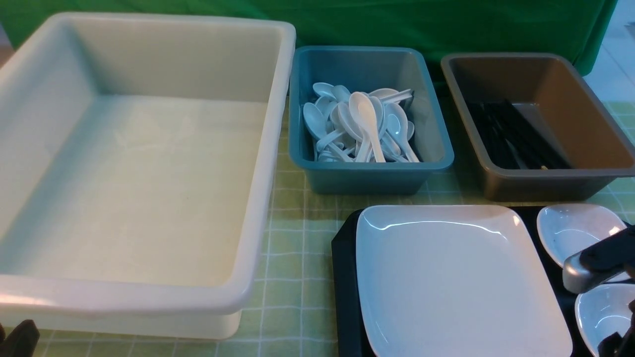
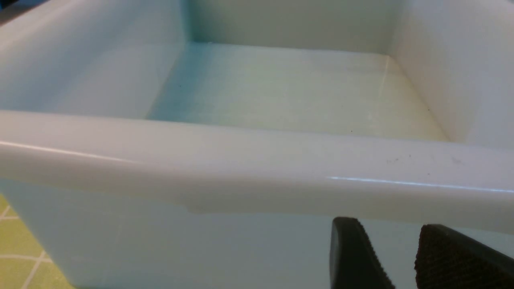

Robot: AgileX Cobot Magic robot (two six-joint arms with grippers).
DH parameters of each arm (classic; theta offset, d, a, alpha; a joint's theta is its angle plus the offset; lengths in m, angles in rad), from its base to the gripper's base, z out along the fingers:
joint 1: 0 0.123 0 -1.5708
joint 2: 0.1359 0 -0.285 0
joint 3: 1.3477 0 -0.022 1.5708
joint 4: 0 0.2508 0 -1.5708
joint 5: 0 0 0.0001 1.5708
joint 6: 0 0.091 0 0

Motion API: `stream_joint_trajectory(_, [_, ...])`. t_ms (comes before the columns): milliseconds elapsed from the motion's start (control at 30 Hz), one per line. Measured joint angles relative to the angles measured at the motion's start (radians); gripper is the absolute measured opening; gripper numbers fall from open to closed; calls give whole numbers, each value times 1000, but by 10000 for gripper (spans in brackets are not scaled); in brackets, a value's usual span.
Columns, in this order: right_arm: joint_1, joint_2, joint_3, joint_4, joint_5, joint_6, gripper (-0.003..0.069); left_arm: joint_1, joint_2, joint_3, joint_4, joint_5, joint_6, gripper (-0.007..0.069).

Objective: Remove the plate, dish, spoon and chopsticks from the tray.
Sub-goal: Use the right arm to grab a small plate from the dinner plate

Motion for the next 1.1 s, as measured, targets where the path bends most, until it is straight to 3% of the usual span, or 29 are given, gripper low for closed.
stream_joint_trajectory(100, [42, 44, 0, -23, 0, 1, 442, 0, 0, 0, 9, 0, 0, 223])
stream_joint_trajectory(267, [57, 135, 0, -71, -1, 24, 456, 0, 0, 0, 16, 0, 0, 223])
stream_joint_trajectory(500, [57, 285, 0, -253, -39, 136, 459, 0, 0, 0, 18, 0, 0, 223])
stream_joint_trajectory(833, [57, 420, 0, -289, -92, 153, 453, 0, 0, 0, 18, 0, 0, 223])
stream_joint_trajectory(1100, [57, 445, -1, -318, -104, 152, 302, 0, 0, 0, 18, 0, 0, 223])
